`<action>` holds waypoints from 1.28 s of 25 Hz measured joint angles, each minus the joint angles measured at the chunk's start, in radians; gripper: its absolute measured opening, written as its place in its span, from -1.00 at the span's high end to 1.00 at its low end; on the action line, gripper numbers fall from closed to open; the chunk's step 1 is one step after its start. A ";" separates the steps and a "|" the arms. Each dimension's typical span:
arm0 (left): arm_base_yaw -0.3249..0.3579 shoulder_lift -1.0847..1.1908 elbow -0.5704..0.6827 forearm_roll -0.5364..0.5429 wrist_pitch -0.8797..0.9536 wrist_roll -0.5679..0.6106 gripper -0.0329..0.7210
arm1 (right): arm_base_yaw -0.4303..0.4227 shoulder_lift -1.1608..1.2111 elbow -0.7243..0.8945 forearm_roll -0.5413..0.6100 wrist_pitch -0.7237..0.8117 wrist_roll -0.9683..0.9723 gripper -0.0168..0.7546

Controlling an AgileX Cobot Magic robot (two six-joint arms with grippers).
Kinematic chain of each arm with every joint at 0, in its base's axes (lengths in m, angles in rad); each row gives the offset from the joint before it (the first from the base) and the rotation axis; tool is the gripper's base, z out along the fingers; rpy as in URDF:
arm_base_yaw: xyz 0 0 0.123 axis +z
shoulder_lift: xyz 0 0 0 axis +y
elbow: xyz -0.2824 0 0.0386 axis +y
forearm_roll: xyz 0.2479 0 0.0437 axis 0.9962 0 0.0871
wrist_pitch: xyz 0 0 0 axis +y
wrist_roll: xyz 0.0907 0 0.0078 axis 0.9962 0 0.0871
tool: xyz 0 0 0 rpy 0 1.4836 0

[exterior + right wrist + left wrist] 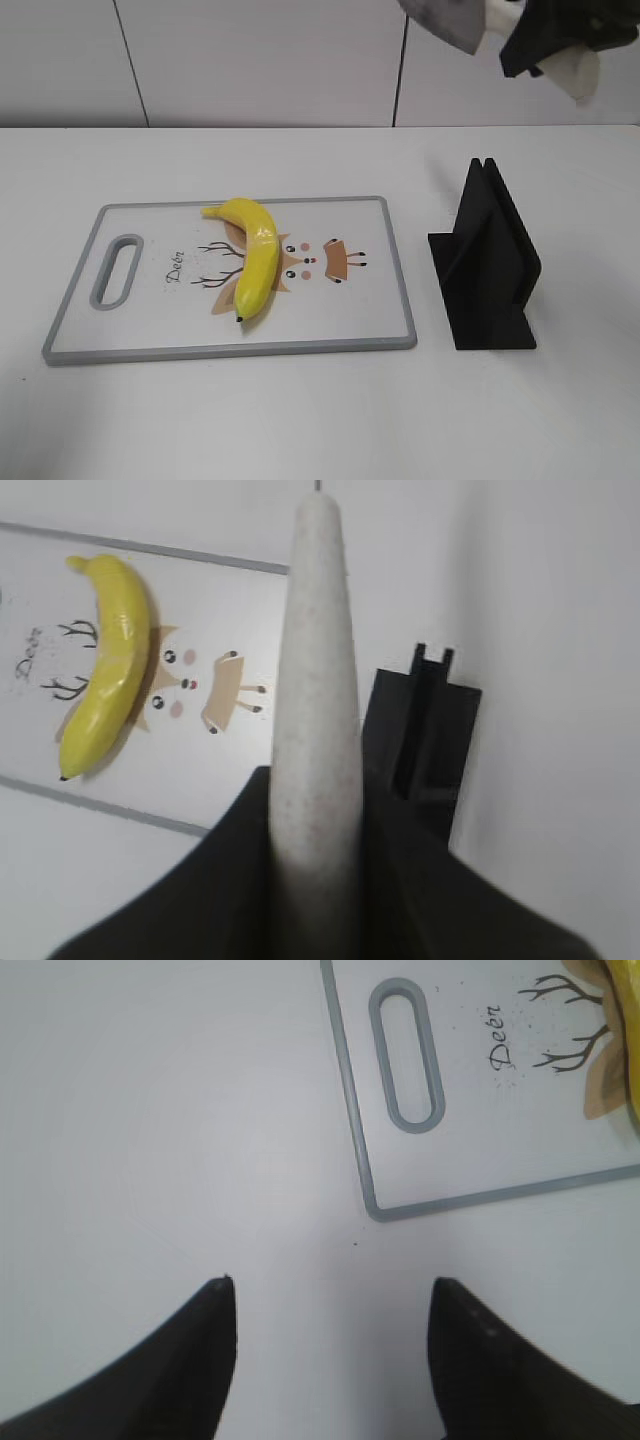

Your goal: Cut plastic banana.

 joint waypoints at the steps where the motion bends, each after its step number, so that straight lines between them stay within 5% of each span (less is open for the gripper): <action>1: 0.000 -0.042 0.036 0.000 -0.012 0.000 -0.59 | 0.000 -0.023 0.038 -0.018 -0.022 0.036 0.52; 15: 0.000 -0.645 0.508 0.001 -0.134 -0.002 -0.53 | 0.000 -0.143 0.433 -0.072 -0.216 0.205 0.52; 32: 0.000 -1.230 0.639 -0.003 -0.064 -0.002 -0.52 | 0.000 -0.148 0.559 -0.076 -0.340 0.219 0.52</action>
